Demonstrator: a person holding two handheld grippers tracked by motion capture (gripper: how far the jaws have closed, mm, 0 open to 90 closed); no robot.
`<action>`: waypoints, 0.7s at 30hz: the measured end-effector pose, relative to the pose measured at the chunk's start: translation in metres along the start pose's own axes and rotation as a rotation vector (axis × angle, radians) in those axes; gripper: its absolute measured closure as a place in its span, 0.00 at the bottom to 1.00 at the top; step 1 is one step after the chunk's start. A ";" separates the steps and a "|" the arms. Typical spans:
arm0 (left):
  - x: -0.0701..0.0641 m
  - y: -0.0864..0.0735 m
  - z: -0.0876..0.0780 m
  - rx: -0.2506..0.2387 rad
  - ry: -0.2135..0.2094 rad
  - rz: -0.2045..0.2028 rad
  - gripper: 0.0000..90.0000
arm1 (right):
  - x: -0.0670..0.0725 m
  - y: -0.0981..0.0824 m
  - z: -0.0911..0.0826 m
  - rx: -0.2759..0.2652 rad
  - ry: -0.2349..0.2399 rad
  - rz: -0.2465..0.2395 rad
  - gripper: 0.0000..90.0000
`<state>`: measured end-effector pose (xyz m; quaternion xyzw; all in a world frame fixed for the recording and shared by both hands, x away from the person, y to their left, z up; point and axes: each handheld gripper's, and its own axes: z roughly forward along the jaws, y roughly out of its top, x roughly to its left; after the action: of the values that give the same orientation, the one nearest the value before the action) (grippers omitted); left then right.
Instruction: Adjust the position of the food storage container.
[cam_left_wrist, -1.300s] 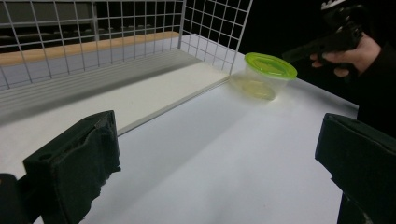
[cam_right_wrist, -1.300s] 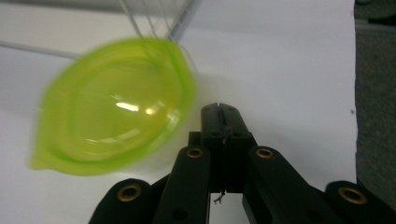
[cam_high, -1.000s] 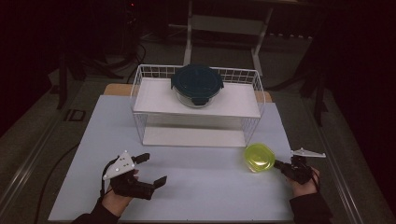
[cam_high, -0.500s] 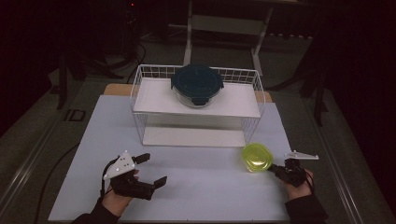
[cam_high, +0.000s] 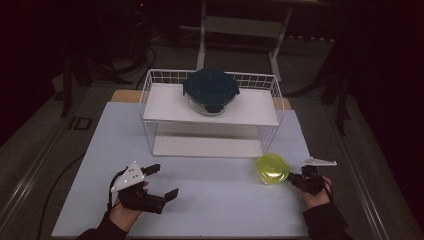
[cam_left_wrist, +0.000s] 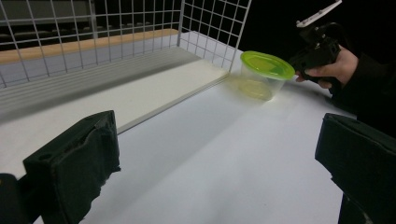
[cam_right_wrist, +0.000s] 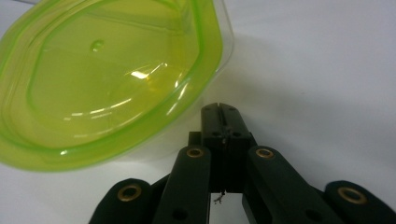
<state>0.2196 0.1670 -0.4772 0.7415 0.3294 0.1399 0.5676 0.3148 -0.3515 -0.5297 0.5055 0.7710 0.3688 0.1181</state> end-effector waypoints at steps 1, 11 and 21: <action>0.000 0.000 0.000 -0.001 -0.001 -0.001 0.00 | 0.001 0.000 0.000 0.003 0.002 -0.002 1.00; -0.001 0.000 0.000 -0.003 -0.003 0.004 0.00 | 0.022 0.003 0.005 0.016 0.057 -0.051 1.00; -0.001 0.000 0.000 -0.002 -0.002 0.007 0.00 | 0.019 0.010 0.010 0.013 0.046 -0.053 1.00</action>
<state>0.2188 0.1664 -0.4769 0.7423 0.3261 0.1413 0.5681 0.3183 -0.3282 -0.5263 0.4769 0.7892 0.3720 0.1069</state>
